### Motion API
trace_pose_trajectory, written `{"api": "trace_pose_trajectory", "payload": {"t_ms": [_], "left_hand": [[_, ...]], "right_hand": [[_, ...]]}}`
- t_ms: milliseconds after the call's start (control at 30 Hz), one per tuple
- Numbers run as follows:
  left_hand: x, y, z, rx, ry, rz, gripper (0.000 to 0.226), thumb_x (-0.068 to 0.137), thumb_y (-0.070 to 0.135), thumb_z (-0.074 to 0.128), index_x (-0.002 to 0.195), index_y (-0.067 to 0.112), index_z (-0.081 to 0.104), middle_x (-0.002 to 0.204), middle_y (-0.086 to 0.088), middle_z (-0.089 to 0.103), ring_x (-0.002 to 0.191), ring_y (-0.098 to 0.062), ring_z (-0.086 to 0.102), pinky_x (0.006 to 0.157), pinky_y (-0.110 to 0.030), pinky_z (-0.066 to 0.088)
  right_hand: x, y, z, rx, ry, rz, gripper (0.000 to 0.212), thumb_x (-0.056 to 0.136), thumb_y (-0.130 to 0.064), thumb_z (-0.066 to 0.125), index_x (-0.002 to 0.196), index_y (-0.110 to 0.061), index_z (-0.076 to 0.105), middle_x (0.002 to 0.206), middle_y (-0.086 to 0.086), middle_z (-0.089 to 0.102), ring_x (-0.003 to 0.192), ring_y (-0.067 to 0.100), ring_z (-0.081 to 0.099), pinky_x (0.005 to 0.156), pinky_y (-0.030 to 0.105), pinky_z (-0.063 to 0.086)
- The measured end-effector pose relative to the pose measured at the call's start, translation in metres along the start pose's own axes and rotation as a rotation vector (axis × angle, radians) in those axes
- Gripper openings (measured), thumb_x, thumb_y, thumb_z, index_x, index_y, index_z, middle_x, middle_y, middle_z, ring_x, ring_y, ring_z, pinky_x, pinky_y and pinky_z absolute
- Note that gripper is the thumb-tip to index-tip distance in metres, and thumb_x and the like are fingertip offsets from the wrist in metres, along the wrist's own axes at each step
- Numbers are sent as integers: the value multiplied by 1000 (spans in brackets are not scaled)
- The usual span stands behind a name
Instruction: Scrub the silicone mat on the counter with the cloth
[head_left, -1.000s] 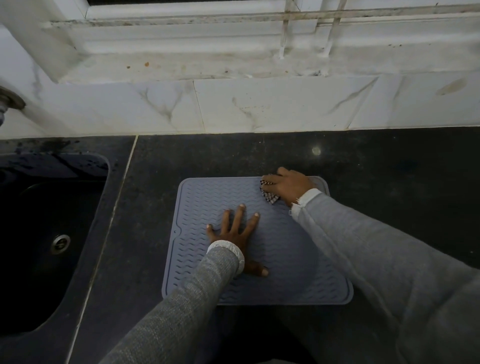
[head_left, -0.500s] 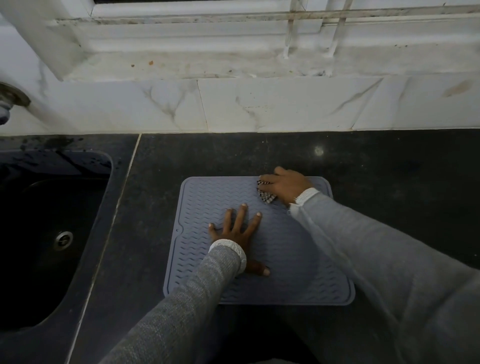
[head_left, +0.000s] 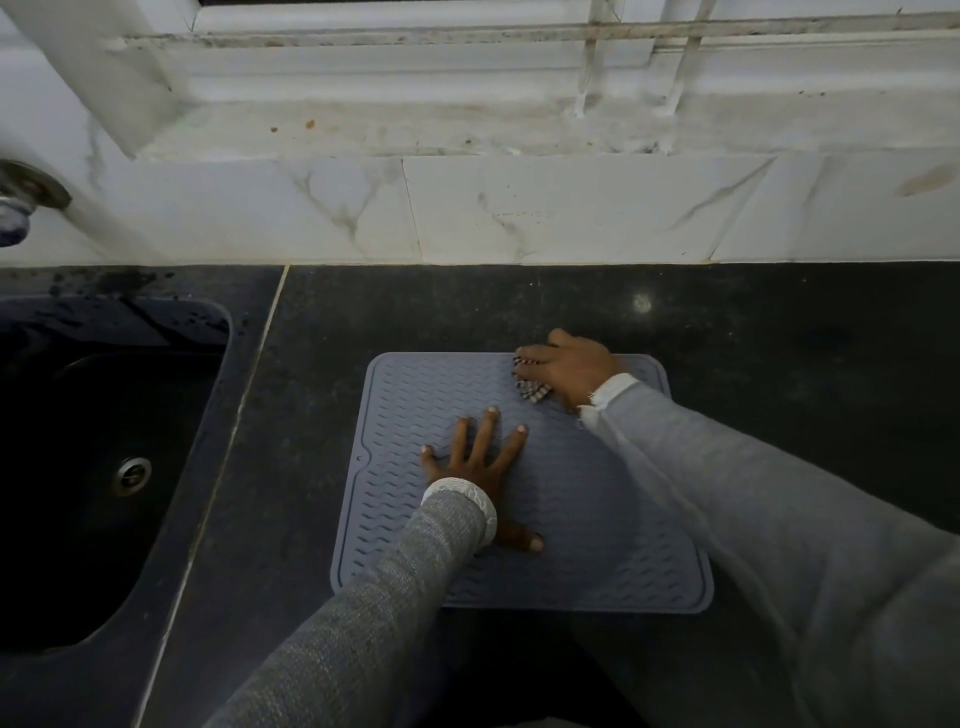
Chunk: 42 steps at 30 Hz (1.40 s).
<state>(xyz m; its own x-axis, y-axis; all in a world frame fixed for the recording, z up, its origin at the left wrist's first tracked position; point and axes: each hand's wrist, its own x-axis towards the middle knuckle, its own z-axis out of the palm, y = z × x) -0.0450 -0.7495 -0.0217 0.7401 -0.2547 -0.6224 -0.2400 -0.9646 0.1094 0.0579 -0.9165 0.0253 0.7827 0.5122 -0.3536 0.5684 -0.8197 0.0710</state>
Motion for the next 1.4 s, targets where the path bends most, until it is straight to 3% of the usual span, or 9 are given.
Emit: {"api": "trace_pose_trajectory", "payload": {"t_ms": [233, 400, 567, 700, 900, 1033, 1133, 1300, 1400], "left_hand": [[0, 0, 1, -6, 12, 6, 136, 49, 84, 64, 137, 46, -33, 145, 6, -45, 139, -32, -31, 104, -73, -4], [0, 0, 0, -17, -2, 7, 136, 50, 82, 65, 136, 47, -33, 145, 6, -45, 138, -32, -32, 103, -74, -4], [-1, 0, -1, -10, -20, 1, 136, 50, 83, 65, 137, 46, -34, 144, 6, -47, 138, -32, -32, 104, -74, -6], [-1, 0, -1, -16, -13, 1, 136, 50, 82, 65, 137, 46, -33, 144, 7, -46, 138, -31, -32, 103, -74, -6], [-1, 1, -2, -28, -9, 5, 135, 52, 80, 67, 137, 46, -32, 145, 6, -46, 138, -32, -33, 102, -74, -7], [-1, 1, -2, -20, -20, 4, 135, 52, 81, 65, 138, 45, -32, 144, 5, -47, 138, -32, -33, 102, -74, -8], [0, 1, -2, -14, -21, -2, 135, 51, 82, 65, 137, 45, -33, 144, 5, -47, 138, -32, -33, 103, -74, -7], [-1, 0, -1, -29, -9, 8, 136, 51, 81, 67, 138, 46, -32, 144, 6, -47, 138, -32, -33, 102, -74, -7], [-2, 0, 0, -33, 11, 11, 136, 51, 80, 67, 137, 46, -32, 145, 6, -45, 138, -32, -32, 102, -74, -7]], "right_hand": [[-27, 28, 16, -57, -111, 37, 60, 92, -30, 54, 144, -36, 24, 151, -1, 22, 130, 25, 31, 106, 35, 32], [-16, 33, 9, 19, -16, 23, 56, 86, -28, 61, 137, -33, 39, 143, 1, 40, 116, 25, 44, 96, 35, 40], [11, -14, 2, -87, 74, -110, 55, 92, -18, 53, 142, -29, 32, 153, -1, 25, 130, 27, 31, 102, 40, 35], [-6, 4, 12, -152, 10, -104, 62, 90, -22, 55, 144, -30, 25, 155, -1, 15, 134, 28, 24, 106, 41, 30], [-9, 33, 11, -212, -48, -93, 59, 86, -26, 62, 138, -34, 37, 150, -5, 30, 125, 26, 33, 99, 41, 35], [15, -4, 4, -190, 69, -216, 48, 93, -40, 47, 137, -26, 33, 143, 6, 35, 126, 29, 37, 103, 41, 34], [21, -20, 10, -65, 80, -213, 47, 91, -28, 51, 137, -22, 38, 145, 8, 31, 128, 30, 32, 102, 43, 36], [-8, 24, 17, -159, -26, -169, 57, 89, -32, 55, 141, -28, 30, 144, 6, 27, 127, 26, 34, 101, 37, 38], [-12, 30, 10, -84, -24, -104, 55, 87, -31, 60, 137, -28, 38, 140, 4, 34, 121, 24, 38, 94, 35, 43]]}}
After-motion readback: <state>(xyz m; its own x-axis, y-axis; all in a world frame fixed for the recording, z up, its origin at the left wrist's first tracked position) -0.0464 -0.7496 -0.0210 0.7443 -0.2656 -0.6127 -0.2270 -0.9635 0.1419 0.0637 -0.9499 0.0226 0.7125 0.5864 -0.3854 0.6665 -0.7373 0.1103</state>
